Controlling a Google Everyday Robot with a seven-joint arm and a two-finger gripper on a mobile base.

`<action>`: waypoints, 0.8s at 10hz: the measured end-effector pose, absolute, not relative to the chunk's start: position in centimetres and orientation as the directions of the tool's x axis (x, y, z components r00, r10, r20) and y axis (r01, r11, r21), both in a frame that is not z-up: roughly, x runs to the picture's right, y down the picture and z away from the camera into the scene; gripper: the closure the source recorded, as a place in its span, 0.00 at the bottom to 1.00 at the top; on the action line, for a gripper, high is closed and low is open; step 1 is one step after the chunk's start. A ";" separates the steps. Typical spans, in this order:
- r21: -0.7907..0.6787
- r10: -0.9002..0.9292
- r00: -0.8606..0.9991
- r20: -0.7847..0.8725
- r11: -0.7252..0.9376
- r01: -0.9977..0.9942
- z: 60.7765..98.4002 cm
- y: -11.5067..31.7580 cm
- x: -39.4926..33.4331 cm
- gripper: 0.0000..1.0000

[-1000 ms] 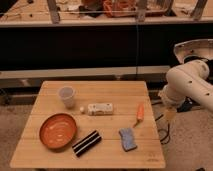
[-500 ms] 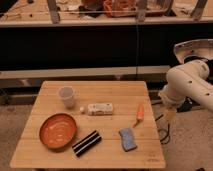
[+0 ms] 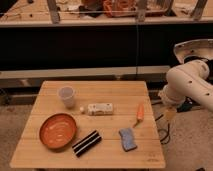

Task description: Place the bottle in the ceramic bowl

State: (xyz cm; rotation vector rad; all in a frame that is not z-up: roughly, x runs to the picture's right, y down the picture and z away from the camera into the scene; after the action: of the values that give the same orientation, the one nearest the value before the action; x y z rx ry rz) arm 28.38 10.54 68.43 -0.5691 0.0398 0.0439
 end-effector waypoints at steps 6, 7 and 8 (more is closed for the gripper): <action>-0.490 0.010 0.999 0.034 0.872 0.008 69.4 7.5 22.1 0.20; -0.483 0.001 0.999 0.047 0.875 0.022 69.6 7.2 21.7 0.20; -0.478 -0.012 0.998 0.058 0.877 0.039 70.0 7.0 21.3 0.20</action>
State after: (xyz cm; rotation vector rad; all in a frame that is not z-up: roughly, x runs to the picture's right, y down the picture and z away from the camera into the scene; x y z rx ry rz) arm 21.31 7.00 70.02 -0.4999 -0.0542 -0.0264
